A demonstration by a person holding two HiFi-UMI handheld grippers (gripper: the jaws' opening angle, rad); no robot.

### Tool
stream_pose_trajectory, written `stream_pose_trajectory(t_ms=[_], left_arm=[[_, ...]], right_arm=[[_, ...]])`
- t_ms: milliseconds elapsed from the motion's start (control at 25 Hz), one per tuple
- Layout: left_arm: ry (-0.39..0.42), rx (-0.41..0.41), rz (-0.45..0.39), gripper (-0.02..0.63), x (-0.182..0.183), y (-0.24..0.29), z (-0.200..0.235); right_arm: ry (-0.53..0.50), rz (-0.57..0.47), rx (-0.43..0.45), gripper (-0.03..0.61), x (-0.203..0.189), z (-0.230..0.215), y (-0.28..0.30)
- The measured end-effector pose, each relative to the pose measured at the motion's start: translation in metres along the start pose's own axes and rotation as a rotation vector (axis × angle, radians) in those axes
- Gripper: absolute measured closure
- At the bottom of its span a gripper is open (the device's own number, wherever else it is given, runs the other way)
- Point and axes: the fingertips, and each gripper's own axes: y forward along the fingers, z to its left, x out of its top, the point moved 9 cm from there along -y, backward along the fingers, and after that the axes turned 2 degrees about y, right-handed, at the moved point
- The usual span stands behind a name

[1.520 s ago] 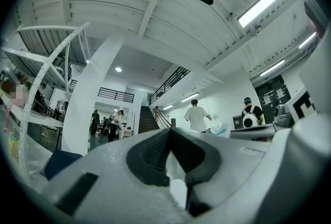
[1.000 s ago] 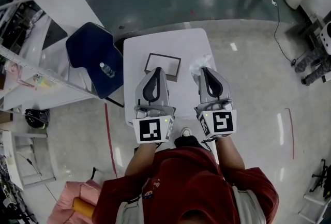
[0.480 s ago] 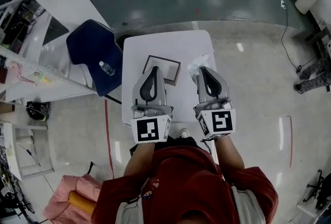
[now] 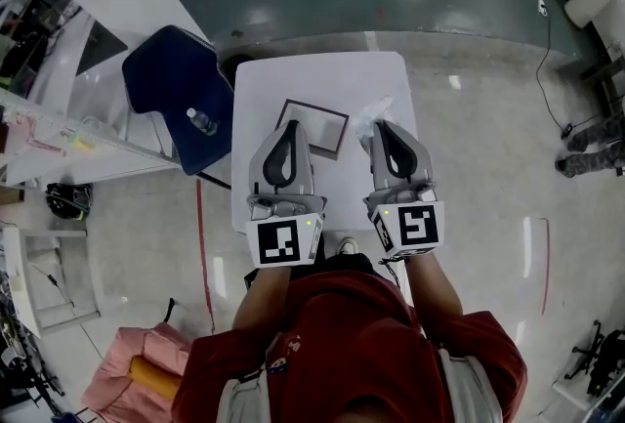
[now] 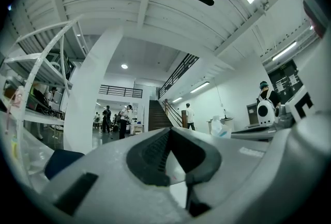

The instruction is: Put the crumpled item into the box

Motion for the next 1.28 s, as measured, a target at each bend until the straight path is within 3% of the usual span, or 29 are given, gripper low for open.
stream_pose_trajectory(t_ms=[560, 1280], left_arm=[[-0.041, -0.004, 0.006, 0.611, -0.023, 0.048, 0.064], [-0.059, 0.007, 0.026, 0.611, -0.049, 0.078, 0.108]], right_arm=[[-0.036, 0.063, 0.003, 0.574, -0.014, 0.022, 0.082], [-0.041, 0.189, 0.052, 0.574, -0.050, 0.032, 0.150]])
